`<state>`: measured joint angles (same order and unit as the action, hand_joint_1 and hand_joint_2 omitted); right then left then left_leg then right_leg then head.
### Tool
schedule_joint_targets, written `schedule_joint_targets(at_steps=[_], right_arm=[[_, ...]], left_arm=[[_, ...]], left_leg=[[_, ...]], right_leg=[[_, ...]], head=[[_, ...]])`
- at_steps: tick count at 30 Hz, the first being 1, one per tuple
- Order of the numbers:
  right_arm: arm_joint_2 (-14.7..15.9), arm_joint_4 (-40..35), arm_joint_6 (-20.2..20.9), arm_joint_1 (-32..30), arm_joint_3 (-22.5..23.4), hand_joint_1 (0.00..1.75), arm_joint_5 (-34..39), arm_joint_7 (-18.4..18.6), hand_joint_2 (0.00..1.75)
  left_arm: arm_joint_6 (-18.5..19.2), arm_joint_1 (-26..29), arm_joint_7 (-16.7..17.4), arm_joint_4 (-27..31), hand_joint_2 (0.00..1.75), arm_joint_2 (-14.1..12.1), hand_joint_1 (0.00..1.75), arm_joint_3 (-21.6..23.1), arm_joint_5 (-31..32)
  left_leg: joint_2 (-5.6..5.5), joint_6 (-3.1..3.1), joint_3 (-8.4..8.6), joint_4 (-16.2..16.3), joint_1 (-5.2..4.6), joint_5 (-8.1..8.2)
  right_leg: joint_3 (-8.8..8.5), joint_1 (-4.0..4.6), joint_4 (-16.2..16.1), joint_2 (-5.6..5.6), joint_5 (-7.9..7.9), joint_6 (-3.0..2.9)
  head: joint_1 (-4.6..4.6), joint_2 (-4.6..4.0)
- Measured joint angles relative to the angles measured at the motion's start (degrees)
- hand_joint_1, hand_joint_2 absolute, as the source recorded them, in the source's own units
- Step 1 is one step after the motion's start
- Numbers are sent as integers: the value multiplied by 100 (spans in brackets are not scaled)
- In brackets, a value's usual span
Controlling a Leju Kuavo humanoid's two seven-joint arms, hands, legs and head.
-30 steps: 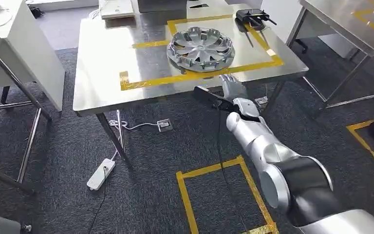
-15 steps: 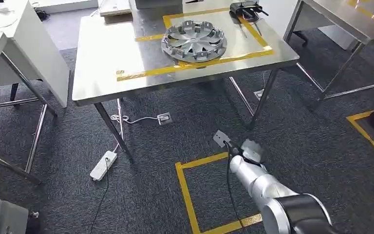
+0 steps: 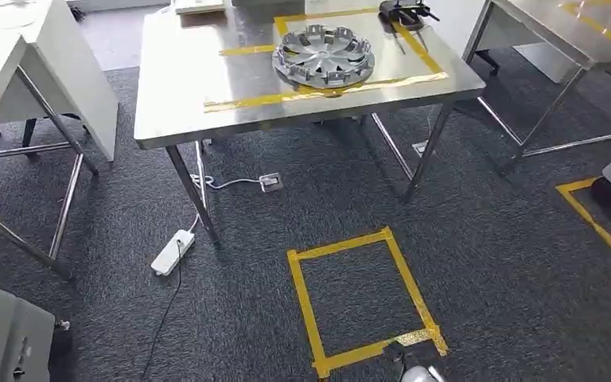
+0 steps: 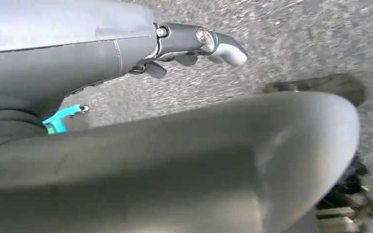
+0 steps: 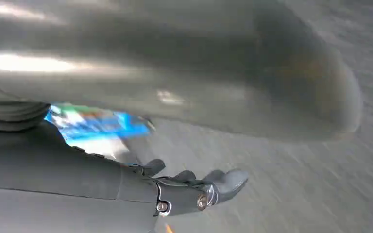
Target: Take the parts from the cabinet and place them on the table.
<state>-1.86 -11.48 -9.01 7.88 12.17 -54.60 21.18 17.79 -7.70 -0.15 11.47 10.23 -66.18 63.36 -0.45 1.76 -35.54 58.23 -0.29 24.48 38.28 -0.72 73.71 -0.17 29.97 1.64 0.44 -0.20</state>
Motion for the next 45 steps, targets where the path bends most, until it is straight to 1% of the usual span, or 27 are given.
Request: schedule_joint_targets(at_steps=[1, 2, 3, 4, 7, 8, 11, 12, 13, 15, 17, 18, 19, 22, 23, 25, 27, 28, 29, 31, 32, 34, 38, 40, 42, 44, 45], right_arm=[[-26, 13, 86, -113, 91, 0, 77, 49, 0], [-59, 18, 154, -177, 184, 0, 145, 123, 0], [-147, 18, 191, -204, 269, 0, 216, 223, 0], [-142, 18, 202, -260, 346, 0, 285, 221, 0], [-260, 22, 243, -383, 582, 0, 414, 48, 0], [-278, 24, 247, -380, 632, 0, 427, 35, 0], [-313, 24, 127, -386, 737, 0, 485, 5, 0], [-319, 24, 97, -385, 776, 0, 520, 5, 0], [-326, 24, 97, -384, 814, 0, 556, 5, 0], [-330, 24, 123, -369, 871, 0, 593, 5, 0], [-343, 24, 212, -328, 914, 0, 588, 5, 0], [-385, 24, 254, -295, 921, 0, 562, 9, 0], [-389, 24, 278, -263, 921, 0, 509, 27, 0], [-418, 24, 359, -159, 921, 0, 444, -85, 0], [-417, 29, 370, -151, 923, 0, 407, -237, 0], [-424, 35, 420, -154, 923, 0, 343, -464, 0], [-422, 37, 462, -144, 923, 0, 223, -524, 0], [-422, 37, 466, -142, 921, 0, 151, -524, 0], [-422, 37, 475, -143, 916, 0, 116, -524, 0], [-424, 37, 488, -150, 910, 0, 59, -511, 0], [-424, 37, 488, -155, 905, 0, 48, -505, 0], [-463, 37, 462, -166, 901, 0, 16, -498, 0], [-527, 42, 503, -182, 890, 0, -70, -575, 0], [-542, 42, 525, -178, 884, 0, -87, -577, 0], [-562, 42, 538, -211, 881, 0, -85, -577, 0], [-562, 44, 527, -234, 881, 0, -28, -575, 0], [-564, 44, 518, -240, 881, 0, 3, -577, 0]], left_arm=[[0, 2, -9, 0, 0, -9, 0, 0, -18], [0, -4, -20, 2, 0, -31, 0, -2, -35], [0, 3, -33, 13, 0, -64, 0, -2, -44], [0, 7, -35, 7, 0, -63, 0, -2, -31], [0, -5, -24, 9, 0, -101, 0, -2, 42], [0, -4, -24, 9, 0, -109, 0, -2, 52], [0, -25, -11, 7, 0, -109, 0, -2, 107], [0, -42, -28, 2, 0, -109, 0, -2, 109], [0, -56, -55, 2, 0, -107, 0, 0, 111], [0, -84, -72, 2, 0, -105, 0, 4, 133], [0, -134, -87, 2, 0, -105, 0, 4, 135], [0, -171, -98, 13, 0, -127, 0, 4, 127], [0, -194, -120, 17, 0, -127, 0, 4, 98], [0, -214, -131, 17, 0, -123, 0, 2, 35], [0, -215, -127, 11, 0, -107, 0, 2, 13], [0, -185, -138, 13, 0, -116, 0, 0, -11], [0, -137, -155, 13, 0, -103, 0, -2, -51], [0, -121, -153, 11, 0, -101, 0, -2, -66], [0, -90, -142, 9, 0, -98, 0, -2, -66], [0, -17, -120, 2, 0, -90, 0, -4, -53], [0, 16, -109, 0, 0, -88, 0, -4, -37], [0, 58, -85, 2, 0, -94, 0, -7, -7], [0, 141, -24, 2, 0, -147, 0, -7, 50], [0, 190, 4, 0, 0, -153, 0, -6, 85], [0, 192, 15, 0, 0, -160, 0, -7, 109], [0, 208, 50, 0, 0, -171, 0, -4, 151], [0, 224, 66, 0, 0, -188, 0, -4, 173]], left_leg=[[2, -40, -121, 55, 15, -50], [10, -85, -199, 126, 7, -87], [24, -120, -268, 157, -20, -110], [49, -152, -236, 148, -42, -142], [38, -239, -239, 126, -26, -293], [35, -286, -280, 182, 4, -156], [39, -360, -547, 1162, 15, 876], [41, -367, -609, 1588, 18, 1070], [41, -362, -592, 1866, 18, 1073], [38, -312, -273, 1697, 15, 711], [22, -191, 470, 772, -24, 485], [15, -104, 814, 214, -47, 750], [18, -127, 1040, -143, -68, 830], [18, -58, 898, -189, -143, 638], [48, -11, 856, -261, -81, 530], [51, 63, 679, -263, -67, 392], [53, 63, 516, -259, -67, 263], [50, 48, 468, -248, -66, 195], [37, 30, 376, -235, -61, 135], [-5, -30, 182, -165, -32, 29], [-38, -65, 95, -104, -12, -3], [-98, -127, -44, 36, -19, -35], [-298, -280, -115, 34, 1, -183], [-111, -337, -286, 456, 12, 269], [-34, -400, -580, 1328, 37, 788], [-4, -430, -660, 1785, 56, 870], [16, -431, -494, 1606, 65, 743]], right_leg=[[-336, -16, -425, -2, -159, 20], [-731, -50, -965, -2, -52, 60], [-1020, -21, -1438, 12, 252, 71], [-967, 2, -1382, 46, 218, -80], [-876, -4, -1426, 25, 125, -202], [-818, -17, -1427, -10, 62, -275], [-598, -5, -1424, -18, -137, -342], [-504, 9, -1422, -32, -210, -344], [-402, 25, -1419, -45, -289, -342], [-247, 52, -1415, -57, -430, -338], [-96, 81, -1415, -49, -573, -322], [-74, 64, -1416, -53, -627, -304], [-67, 58, -1430, -56, -678, -265], [-60, -7, -1560, -57, -906, -140], [-26, -7, -1546, -46, -864, -111], [135, -8, -1115, -13, -186, -71], [304, -19, -258, -12, 377, -21], [349, -20, 112, -12, 367, -3], [323, -26, 288, -12, 166, 7], [-51, -34, -31, 6, -324, 18], [-412, -42, -504, 83, -360, 25], [-1093, -49, -1520, 392, 157, -18], [-1042, -47, -1580, 144, 149, -219], [-994, -46, -1580, 33, 91, -308], [-934, -30, -1578, -98, 49, -317], [-879, -26, -1571, -229, 17, -307], [-863, -27, -1570, -281, 4, -295]], head=[[0, 0], [0, 0], [57, 0], [37, 0], [44, 0], [39, 0], [17, 0], [17, 0], [20, 0], [20, 0], [22, 0], [28, 0], [28, 0], [-15, 0], [-55, 0], [-20, 0], [-20, 0], [-20, 0], [-17, 0], [-20, 0], [-20, 0], [-20, 0], [-9, 0], [-68, 0], [-70, 0], [-68, 0], [-72, 0]])
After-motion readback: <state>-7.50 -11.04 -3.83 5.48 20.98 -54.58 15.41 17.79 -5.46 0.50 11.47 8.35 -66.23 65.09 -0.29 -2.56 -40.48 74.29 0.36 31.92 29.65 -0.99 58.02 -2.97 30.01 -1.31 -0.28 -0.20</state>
